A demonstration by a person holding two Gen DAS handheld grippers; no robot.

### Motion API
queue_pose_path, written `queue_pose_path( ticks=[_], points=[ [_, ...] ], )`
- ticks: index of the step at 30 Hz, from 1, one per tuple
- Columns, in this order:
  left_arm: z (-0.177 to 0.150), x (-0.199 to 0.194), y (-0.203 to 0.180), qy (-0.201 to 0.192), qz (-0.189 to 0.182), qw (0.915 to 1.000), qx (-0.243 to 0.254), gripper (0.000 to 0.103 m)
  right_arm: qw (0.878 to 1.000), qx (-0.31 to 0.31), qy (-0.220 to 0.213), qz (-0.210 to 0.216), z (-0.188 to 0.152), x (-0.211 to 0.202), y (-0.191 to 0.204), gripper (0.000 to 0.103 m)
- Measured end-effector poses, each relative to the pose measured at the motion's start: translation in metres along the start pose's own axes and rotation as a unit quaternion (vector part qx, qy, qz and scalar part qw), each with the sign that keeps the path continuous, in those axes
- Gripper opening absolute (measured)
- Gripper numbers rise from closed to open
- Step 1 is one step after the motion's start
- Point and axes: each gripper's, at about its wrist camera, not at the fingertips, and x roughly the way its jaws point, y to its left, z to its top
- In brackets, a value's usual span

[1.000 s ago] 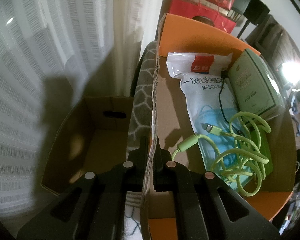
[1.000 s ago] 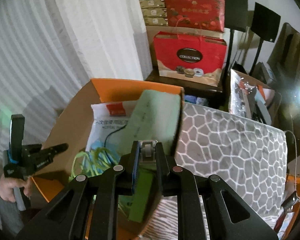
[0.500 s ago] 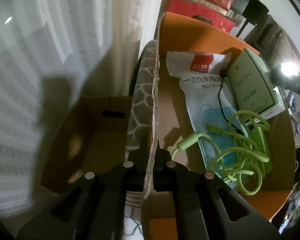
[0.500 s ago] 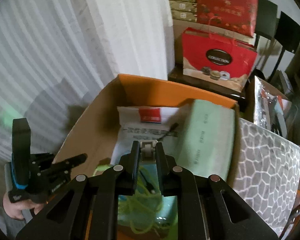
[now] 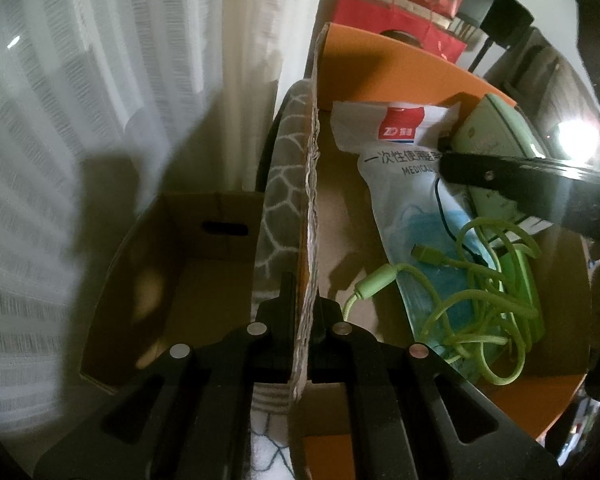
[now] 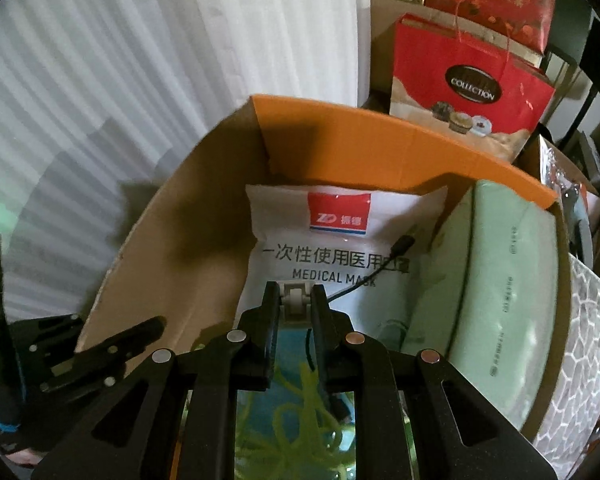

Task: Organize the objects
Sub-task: 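Lower the plug onto the mask bag and open the right tool, then move the open right tool back over the second white plug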

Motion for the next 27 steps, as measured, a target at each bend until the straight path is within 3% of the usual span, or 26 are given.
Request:
queue_pose_path(
  ticks=[10,13,27],
  points=[
    [-0.001,-0.003,0.004,-0.001,-0.011,0.9999,-0.008,0.003,1.000,-0.006,0.015,-0.019,-0.003,0.017,0.001,0.016],
    [-0.001,-0.005,0.004,-0.001,-0.014,0.9999,-0.010,0.003,1.000,-0.003,0.010,-0.021,-0.003,0.016,0.001,0.023],
    [0.002,-0.031,0.010,-0.014,-0.041,0.9988,-0.025,0.005,0.999,-0.006,-0.034,0.014,-0.023,-0.036,-0.003,0.033]
  ],
)
